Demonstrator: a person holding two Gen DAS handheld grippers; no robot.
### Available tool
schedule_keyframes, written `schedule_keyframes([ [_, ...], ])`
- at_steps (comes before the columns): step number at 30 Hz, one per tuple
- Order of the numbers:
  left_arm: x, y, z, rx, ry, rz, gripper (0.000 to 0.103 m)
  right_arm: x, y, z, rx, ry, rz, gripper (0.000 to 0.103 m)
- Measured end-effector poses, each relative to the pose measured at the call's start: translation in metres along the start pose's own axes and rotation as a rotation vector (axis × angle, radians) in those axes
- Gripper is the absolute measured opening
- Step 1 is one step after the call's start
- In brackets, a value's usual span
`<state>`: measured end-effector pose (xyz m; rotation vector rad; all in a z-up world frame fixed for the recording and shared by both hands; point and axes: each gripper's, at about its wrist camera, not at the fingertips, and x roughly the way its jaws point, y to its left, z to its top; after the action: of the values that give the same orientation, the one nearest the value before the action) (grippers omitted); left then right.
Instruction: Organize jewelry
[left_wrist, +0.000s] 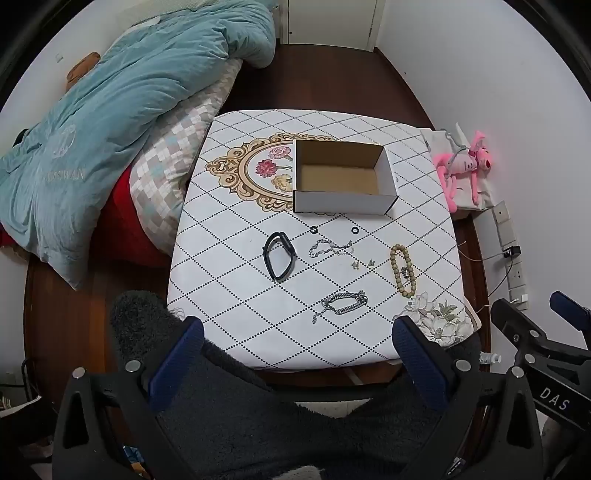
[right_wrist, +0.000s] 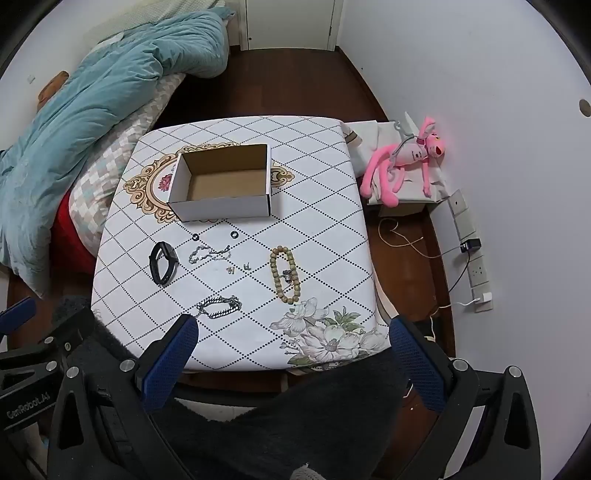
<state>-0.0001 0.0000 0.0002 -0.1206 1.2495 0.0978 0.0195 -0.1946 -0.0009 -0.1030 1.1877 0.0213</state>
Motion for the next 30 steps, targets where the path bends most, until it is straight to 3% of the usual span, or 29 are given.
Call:
schedule_keyframes([
  [30, -0.010, 0.000, 0.005, -0.006, -0.032, 0.012, 0.103, -0.010, -0.002, 0.004, 0.008, -0.022, 0.005, 0.103],
])
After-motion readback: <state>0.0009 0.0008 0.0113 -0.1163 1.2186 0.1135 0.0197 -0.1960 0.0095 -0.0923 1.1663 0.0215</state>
